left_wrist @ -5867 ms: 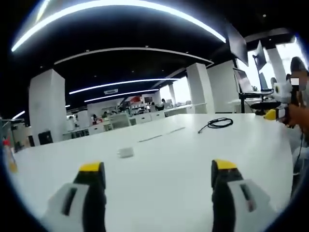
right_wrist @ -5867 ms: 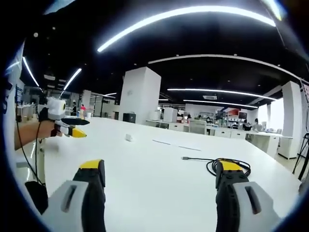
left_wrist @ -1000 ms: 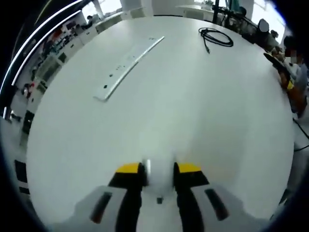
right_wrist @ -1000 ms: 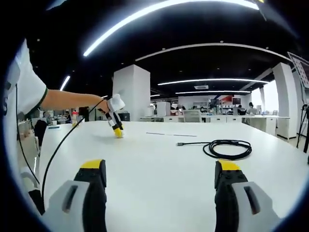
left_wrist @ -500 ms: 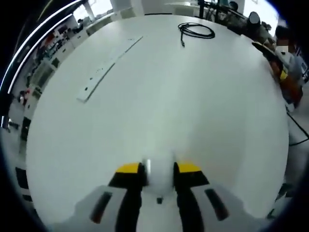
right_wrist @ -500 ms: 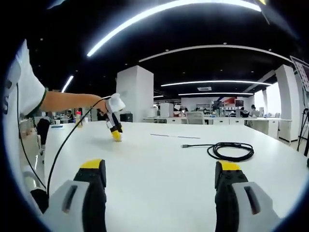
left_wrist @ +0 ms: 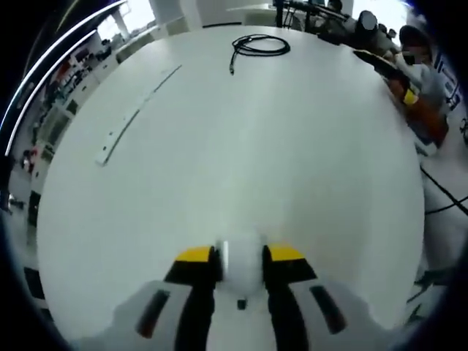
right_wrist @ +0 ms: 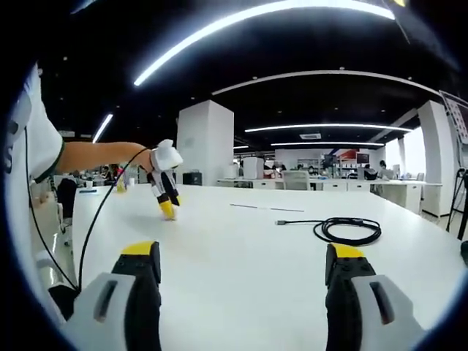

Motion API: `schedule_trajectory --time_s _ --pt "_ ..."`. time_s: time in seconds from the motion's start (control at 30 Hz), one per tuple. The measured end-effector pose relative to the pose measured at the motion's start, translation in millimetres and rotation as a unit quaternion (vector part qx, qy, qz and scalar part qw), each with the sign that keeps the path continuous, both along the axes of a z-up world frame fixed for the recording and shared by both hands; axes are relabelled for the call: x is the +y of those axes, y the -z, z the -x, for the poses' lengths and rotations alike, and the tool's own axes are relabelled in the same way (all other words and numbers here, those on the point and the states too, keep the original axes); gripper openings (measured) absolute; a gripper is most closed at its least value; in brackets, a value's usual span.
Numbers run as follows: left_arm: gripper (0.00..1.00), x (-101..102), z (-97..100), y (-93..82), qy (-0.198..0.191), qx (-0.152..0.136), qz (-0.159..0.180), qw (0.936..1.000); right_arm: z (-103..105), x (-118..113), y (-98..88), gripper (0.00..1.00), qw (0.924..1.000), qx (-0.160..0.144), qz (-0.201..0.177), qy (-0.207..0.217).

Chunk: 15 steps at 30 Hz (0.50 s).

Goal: Plug the desk Type‑C cable into the charger adapter.

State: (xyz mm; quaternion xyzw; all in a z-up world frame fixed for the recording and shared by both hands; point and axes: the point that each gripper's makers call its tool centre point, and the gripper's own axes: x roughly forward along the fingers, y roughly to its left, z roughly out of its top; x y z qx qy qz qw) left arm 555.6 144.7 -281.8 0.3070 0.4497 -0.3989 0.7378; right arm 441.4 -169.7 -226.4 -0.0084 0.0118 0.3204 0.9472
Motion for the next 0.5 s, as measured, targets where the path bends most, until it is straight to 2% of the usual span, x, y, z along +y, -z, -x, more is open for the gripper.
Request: schedule_trajectory --time_s 0.37,0.5 --pt "0.25 -1 15.2 0.8 0.009 0.000 -0.002 1.0000 7 5 -3.8 0.95 1.0000 -0.004 0.002 -0.005" --pt "0.25 -10 38.9 0.7 0.013 0.000 0.001 0.9999 10 8 -6.2 0.95 1.0000 -0.005 0.003 -0.008"
